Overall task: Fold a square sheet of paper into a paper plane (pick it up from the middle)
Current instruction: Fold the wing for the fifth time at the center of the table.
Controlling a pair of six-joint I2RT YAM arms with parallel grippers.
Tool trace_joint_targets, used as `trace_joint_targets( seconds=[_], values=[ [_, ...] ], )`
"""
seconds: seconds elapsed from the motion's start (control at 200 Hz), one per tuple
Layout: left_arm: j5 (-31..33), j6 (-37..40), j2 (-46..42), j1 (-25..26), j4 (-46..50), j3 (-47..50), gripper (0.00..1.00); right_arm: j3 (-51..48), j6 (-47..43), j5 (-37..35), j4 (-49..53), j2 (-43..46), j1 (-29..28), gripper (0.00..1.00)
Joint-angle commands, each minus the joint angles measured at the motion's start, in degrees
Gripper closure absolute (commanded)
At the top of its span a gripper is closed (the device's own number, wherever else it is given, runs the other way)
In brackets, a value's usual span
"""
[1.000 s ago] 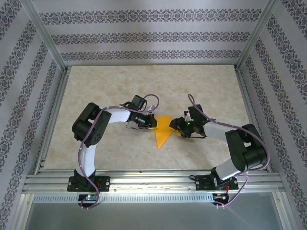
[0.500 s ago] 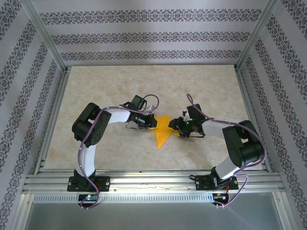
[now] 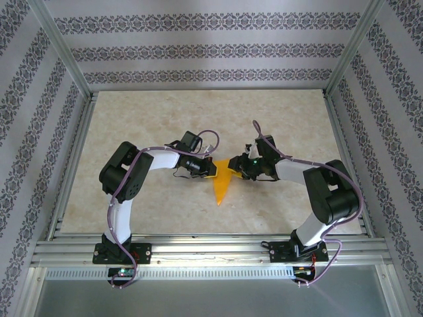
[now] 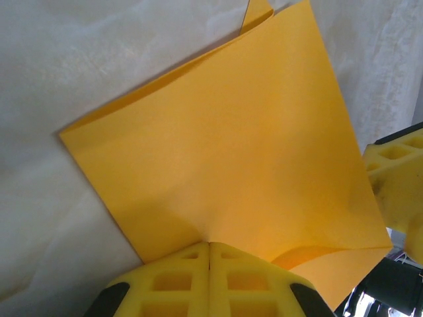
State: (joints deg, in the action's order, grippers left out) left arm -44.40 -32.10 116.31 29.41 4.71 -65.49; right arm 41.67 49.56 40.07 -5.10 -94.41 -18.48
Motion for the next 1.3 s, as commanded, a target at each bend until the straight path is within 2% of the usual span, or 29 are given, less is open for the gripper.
trace_joint_targets(
  seconds=[0.0,0.195,0.405,0.769,0.894,1.069,1.134,1.244,1.294],
  values=[
    [2.7,1.3,1.2,0.6,3.1,0.2,0.97,2.1,-5.4,3.3,1.9,-2.5,1.1,0.69],
    [2.8,1.3,1.2,0.6,3.4,0.1,0.97,4.7,-7.4,6.6,2.8,-5.8,1.9,0.75],
    [3.5,1.2,0.8,0.6,3.4,0.4,0.97,5.4,-7.4,4.6,7.0,-6.6,2.6,0.67],
    [3.4,0.7,1.4,0.6,3.1,-0.1,0.97,4.0,-5.4,1.8,7.8,-6.3,2.8,0.67],
    [3.2,1.1,1.4,0.6,3.3,-0.5,0.97,5.4,-6.4,2.5,7.0,-7.8,3.4,0.73],
    [2.3,0.4,0.6,0.6,2.0,-0.7,0.97,7.5,-8.0,5.1,6.8,-9.2,3.5,0.92],
    [3.2,0.2,-1.4,0.6,1.6,-0.6,0.89,7.6,-7.9,4.7,7.2,-8.7,3.8,0.96],
    [8.8,0.7,-8.1,0.6,1.8,1.0,0.73,6.1,-4.3,4.3,4.9,-6.5,3.8,1.0],
    [11.1,0.7,-11.3,0.6,1.7,2.1,0.7,5.2,-1.7,3.4,3.9,-5.1,3.7,1.0]
  ],
)
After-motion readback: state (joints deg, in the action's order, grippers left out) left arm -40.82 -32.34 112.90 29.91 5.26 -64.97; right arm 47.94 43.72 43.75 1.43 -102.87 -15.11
